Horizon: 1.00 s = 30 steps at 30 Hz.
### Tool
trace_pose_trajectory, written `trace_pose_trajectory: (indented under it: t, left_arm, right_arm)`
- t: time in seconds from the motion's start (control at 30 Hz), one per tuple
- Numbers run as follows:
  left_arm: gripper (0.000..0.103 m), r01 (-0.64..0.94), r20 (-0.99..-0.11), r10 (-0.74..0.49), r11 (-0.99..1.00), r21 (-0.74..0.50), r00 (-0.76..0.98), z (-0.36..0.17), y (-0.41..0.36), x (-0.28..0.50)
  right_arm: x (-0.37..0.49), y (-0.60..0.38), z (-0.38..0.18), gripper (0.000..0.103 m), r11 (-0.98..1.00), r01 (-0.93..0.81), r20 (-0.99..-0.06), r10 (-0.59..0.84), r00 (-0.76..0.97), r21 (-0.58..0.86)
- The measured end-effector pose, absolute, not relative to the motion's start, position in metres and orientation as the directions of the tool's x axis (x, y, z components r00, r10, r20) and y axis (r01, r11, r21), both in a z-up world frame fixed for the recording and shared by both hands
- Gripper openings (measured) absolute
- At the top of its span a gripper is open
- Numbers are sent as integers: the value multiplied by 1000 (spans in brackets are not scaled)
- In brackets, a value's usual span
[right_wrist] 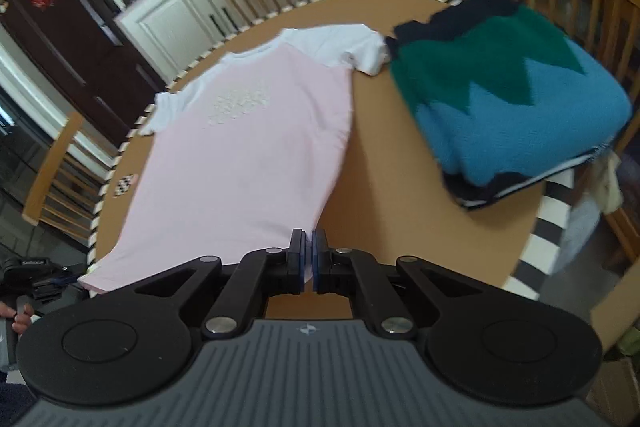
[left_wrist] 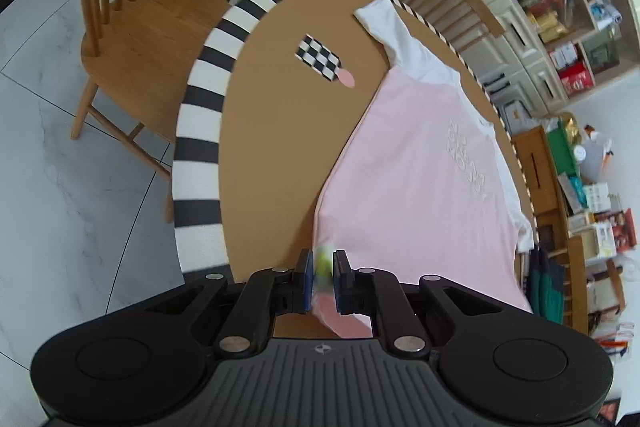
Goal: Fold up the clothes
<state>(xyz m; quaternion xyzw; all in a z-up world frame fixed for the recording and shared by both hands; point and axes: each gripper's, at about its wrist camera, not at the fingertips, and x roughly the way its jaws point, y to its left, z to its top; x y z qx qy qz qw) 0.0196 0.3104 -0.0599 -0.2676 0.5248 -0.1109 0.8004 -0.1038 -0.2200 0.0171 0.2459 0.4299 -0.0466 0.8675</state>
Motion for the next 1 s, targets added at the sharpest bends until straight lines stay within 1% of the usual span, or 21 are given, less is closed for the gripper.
trace_pose_trajectory:
  t: [0.07,0.1,0.13,0.17,0.23,0.27,0.3,0.33,0.37,0.4,0.43,0.5,0.57,0.6,0.63,0.67,0.7,0.77,0.83,0.97,1.0]
  left_arm:
    - [10,-118,-817,-429,855,-505,386,-75,305,17]
    - [7,-140,-833,-417,860,-491,364,-84,304,16]
    - [4,-168,-836,-418,851,-497,354,-91,306,13]
    - [3,-184,-827,-429,837,-515,363,-94,310,9]
    - [5,-190,-825,-421,837,-514,376,-92,315,4]
    - [7,-183,-825,-417,841,-510,382,-91,316,1]
    - [14,-177,-819,-426,837,-518,384,-90,317,-1]
    - [18,-177,-813,-440,828,-532,381,-90,317,-3]
    - [26,-177,-806,-454,820,-545,380,-90,316,-5]
    - [29,-172,-799,-464,814,-554,382,-89,315,-6]
    - [30,-162,-794,-470,813,-560,386,-88,312,-6]
    - [38,-141,-793,-468,820,-554,390,-88,304,-6]
    - [38,-120,-797,-454,836,-535,398,-88,294,-2]
    - [36,-107,-798,-446,844,-526,405,-88,288,0]
    - [31,-89,-808,-427,862,-500,406,-87,281,2]
    - [15,-63,-831,-388,893,-447,399,-85,273,4]
    - [9,-33,-848,-352,918,-396,396,-83,265,4]
    - [8,6,-869,-300,946,-324,393,-78,255,0]
    - [8,16,-882,-263,960,-280,392,-75,253,-8]
    - [8,-1,-891,-264,959,-284,370,-74,257,-26]
    - [9,-11,-892,-270,956,-294,362,-74,259,-29]
  right_arm:
    - [-98,-219,-12,3,901,316,-842,91,532,297]
    - [-97,-217,-29,3,913,321,-869,68,490,253]
    - [-99,-213,-40,4,914,329,-881,59,470,236]
    - [-102,-210,-44,4,905,340,-880,70,470,254]
    - [-108,-207,-46,14,887,360,-870,85,487,288]
    - [-111,-206,-46,19,885,367,-869,77,489,285]
    - [-113,-205,-47,36,893,367,-873,57,484,262]
    - [-113,-205,-48,47,901,363,-878,40,478,239]
    - [-114,-205,-49,46,905,361,-881,29,473,224]
    - [-113,-206,-50,45,904,364,-883,29,468,223]
    - [-113,-207,-52,45,898,370,-883,41,468,238]
    - [-112,-208,-55,44,882,378,-878,77,473,281]
    - [-106,-204,-62,38,884,368,-883,97,460,289]
    - [-104,-200,-66,27,889,358,-886,103,452,286]
    - [-102,-197,-68,9,897,344,-888,104,448,278]
    - [-101,-193,-68,6,907,327,-888,98,449,266]
    - [-100,-189,-68,6,916,311,-889,92,449,252]
    - [-100,-187,-62,6,931,286,-892,81,444,227]
    - [-101,-190,-59,6,937,280,-901,74,428,210]
    - [-107,-194,-62,6,938,278,-916,85,391,206]
    - [-108,-195,-62,8,939,274,-918,88,386,206]
